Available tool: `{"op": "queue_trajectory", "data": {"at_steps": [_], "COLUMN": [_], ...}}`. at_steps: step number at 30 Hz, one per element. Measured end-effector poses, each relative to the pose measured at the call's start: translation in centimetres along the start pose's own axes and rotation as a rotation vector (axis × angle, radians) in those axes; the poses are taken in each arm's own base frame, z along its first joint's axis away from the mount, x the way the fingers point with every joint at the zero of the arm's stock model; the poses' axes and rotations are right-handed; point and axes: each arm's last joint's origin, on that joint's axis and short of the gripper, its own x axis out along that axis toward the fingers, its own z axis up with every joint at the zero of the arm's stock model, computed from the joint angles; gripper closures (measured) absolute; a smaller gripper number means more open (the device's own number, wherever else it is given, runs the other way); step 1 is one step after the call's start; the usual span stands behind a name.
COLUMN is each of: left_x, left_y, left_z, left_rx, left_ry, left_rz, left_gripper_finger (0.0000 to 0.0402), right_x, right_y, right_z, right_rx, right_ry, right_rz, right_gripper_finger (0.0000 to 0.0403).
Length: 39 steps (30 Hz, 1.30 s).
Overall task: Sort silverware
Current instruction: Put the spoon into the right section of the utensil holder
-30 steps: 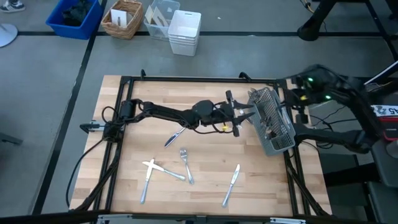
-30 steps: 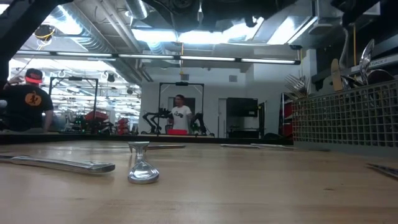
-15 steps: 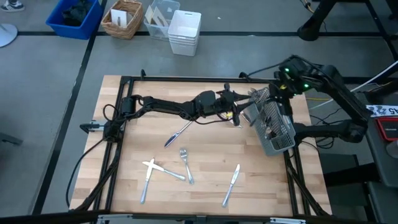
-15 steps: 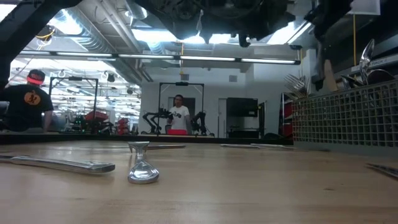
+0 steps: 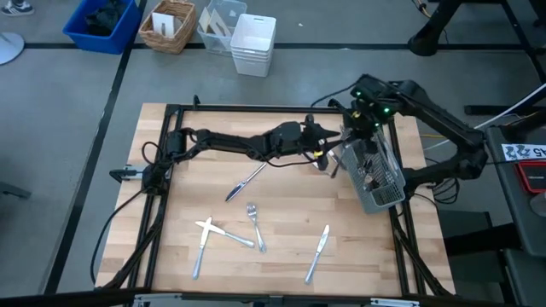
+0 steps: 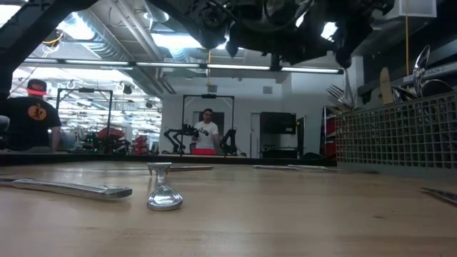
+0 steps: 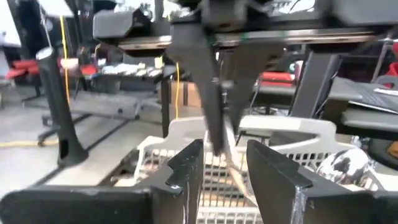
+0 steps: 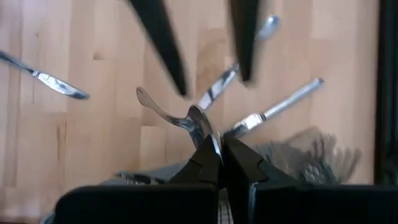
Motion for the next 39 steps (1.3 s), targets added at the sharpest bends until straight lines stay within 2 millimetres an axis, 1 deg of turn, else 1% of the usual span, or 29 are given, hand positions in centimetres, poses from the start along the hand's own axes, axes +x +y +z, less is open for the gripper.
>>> {"op": "queue_trajectory", "data": {"at_steps": [5,10,18,23,26,30,39], "left_x": [0.1,-0.1,-0.2,-0.4,-0.5,-0.5,-0.4], "left_y": [0.7,-0.2,-1.1,-1.7,-2.1,-2.2,-1.6], "left_z": [-0.4,-0.8,-1.2,-2.0,-2.1,-1.9,-1.8], "left_rx": [-0.073,-0.076,-0.073,-0.063,-0.061,-0.060,-0.085], "left_ry": [0.041,0.082,0.128,0.207,0.215,0.193,0.185], "left_rz": [0.010,-0.001,-0.027,-0.034,-0.042,-0.044,-0.028], "left_gripper_finger": [0.0286,0.0286,0.0286,0.0286,0.0286,0.0286,0.0286], "right_x": [1.5,2.5,2.8,2.8,2.8,2.9,3.4], "right_y": [0.8,1.4,2.0,2.0,2.0,2.0,3.0], "right_z": [1.6,2.3,2.1,1.8,1.9,2.1,3.3], "right_rx": [-0.082,-0.113,-0.059,-0.030,-0.032,-0.032,-0.099], "right_ry": [0.019,0.094,0.194,0.238,0.229,0.194,0.128], "right_rz": [0.008,-0.030,-0.080,-0.096,-0.101,-0.075,-0.058], "right_gripper_finger": [0.0391,0.0391,0.0391,0.0391,0.0391,0.0391,0.0391]}}
